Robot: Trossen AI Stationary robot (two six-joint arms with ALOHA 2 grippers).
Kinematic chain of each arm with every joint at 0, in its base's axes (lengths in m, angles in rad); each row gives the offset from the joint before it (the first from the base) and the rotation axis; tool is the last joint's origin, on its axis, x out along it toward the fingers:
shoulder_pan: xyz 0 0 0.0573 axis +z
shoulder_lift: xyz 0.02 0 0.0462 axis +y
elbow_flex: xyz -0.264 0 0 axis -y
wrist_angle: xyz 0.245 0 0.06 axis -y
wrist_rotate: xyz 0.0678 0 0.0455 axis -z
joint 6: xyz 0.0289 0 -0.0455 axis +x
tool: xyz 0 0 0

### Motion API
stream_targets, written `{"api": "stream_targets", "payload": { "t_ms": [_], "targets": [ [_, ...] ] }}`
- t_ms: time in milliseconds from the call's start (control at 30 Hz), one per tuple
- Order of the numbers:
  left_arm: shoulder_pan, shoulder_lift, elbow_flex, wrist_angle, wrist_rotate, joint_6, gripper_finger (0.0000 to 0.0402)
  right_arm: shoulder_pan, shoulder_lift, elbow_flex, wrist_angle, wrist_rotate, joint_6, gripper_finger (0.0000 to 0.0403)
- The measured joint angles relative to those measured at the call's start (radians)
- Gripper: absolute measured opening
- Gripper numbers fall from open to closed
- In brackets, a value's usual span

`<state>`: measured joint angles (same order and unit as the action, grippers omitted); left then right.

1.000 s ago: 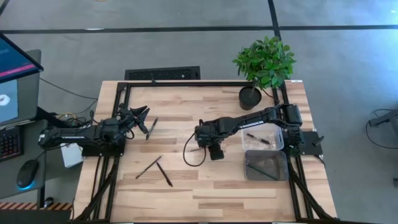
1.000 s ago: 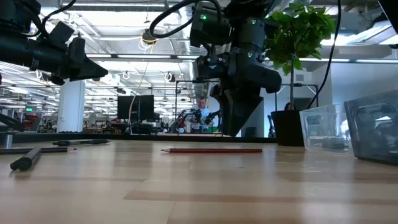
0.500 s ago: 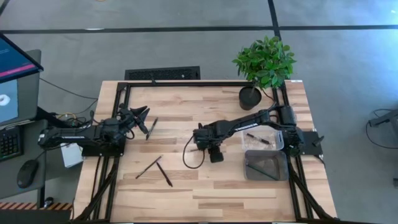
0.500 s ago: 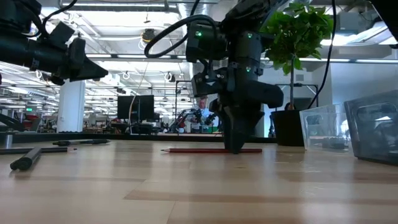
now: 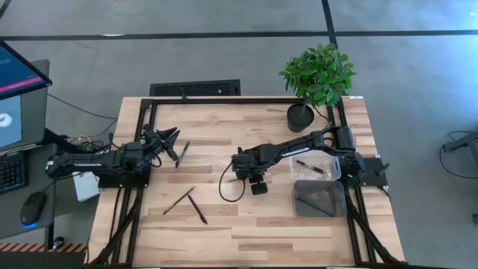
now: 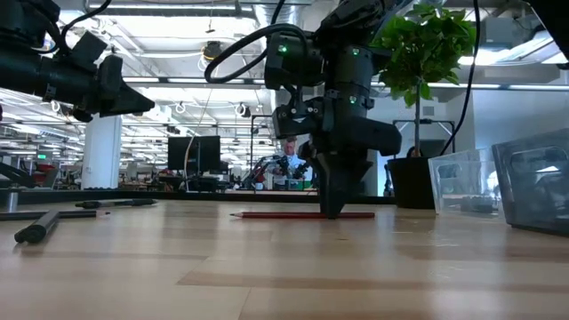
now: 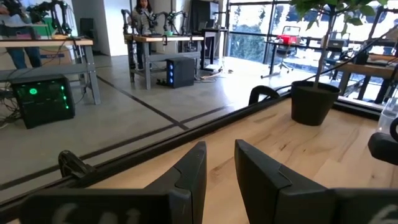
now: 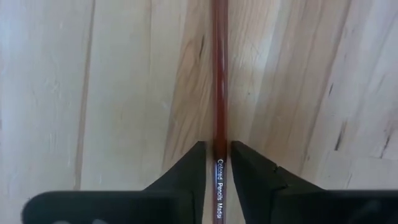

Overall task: Sort pens & pencils
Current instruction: Put the brown pencil into the black transparent bin

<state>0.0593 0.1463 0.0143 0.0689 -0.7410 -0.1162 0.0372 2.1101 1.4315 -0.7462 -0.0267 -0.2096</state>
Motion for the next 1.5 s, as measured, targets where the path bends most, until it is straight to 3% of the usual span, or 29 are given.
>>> {"api": "stream_targets", "payload": {
  "t_ms": [400,767,1000,1167,1500],
  "targets": [
    [0.0,0.0,0.0,0.0,0.0,0.0,0.0073,0.001,-0.001,0.001,0.02,0.035,-0.001,0.0017],
    [0.0,0.0,0.0,0.0,0.0,0.0,0.0073,0.0,-0.001,0.001,0.017,0.032,0.003,0.0017],
    [0.0,0.0,0.0,0.0,0.0,0.0,0.0073,0.001,0.003,-0.003,0.025,0.024,0.037,0.0065],
    [0.0,0.0,0.0,0.0,0.0,0.0,0.0073,0.0,0.003,-0.003,0.024,0.005,0.035,0.0079],
    [0.0,0.0,0.0,0.0,0.0,0.0,0.0073,0.0,0.002,-0.002,0.015,0.003,0.035,0.0031]
  ]
}}
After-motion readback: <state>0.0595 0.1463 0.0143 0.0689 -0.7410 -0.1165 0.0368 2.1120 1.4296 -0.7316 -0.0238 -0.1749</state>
